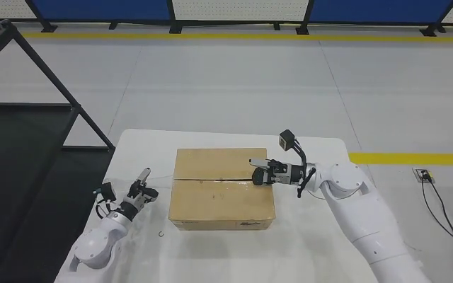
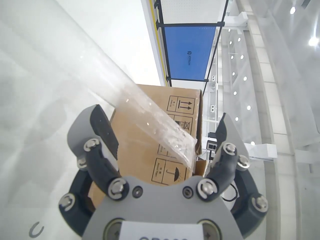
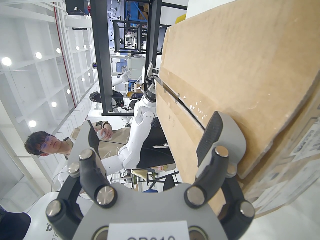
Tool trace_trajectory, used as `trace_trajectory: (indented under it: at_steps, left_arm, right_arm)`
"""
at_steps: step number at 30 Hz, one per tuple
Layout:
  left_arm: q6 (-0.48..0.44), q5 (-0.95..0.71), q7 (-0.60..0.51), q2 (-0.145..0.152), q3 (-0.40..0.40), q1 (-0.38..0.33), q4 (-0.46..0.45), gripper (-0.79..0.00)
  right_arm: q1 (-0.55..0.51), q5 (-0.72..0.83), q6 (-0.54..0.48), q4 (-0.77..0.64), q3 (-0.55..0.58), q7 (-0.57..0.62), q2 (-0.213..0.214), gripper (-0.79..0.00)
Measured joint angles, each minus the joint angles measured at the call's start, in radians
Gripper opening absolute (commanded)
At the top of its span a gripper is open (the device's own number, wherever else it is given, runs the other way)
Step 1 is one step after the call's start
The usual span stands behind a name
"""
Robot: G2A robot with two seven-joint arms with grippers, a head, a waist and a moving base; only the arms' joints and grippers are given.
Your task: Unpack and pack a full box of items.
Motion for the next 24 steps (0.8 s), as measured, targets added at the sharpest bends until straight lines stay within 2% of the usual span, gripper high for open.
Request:
trace_trajectory:
  at_steps: [12, 24]
  left_arm:
    - [-0.057, -0.136, 0.035, -0.026, 0.046, -0.091, 0.123, 0.0]
    - [-0.198, -0.164, 0.091, -0.034, 0.017, -0.073, 0.11, 0.0]
  right_arm:
    - [0.0, 0.0, 0.0, 0.0, 0.0, 0.0, 0.0, 0.0]
    - [0.0, 0.0, 0.0, 0.0, 0.0, 0.0, 0.0, 0.0]
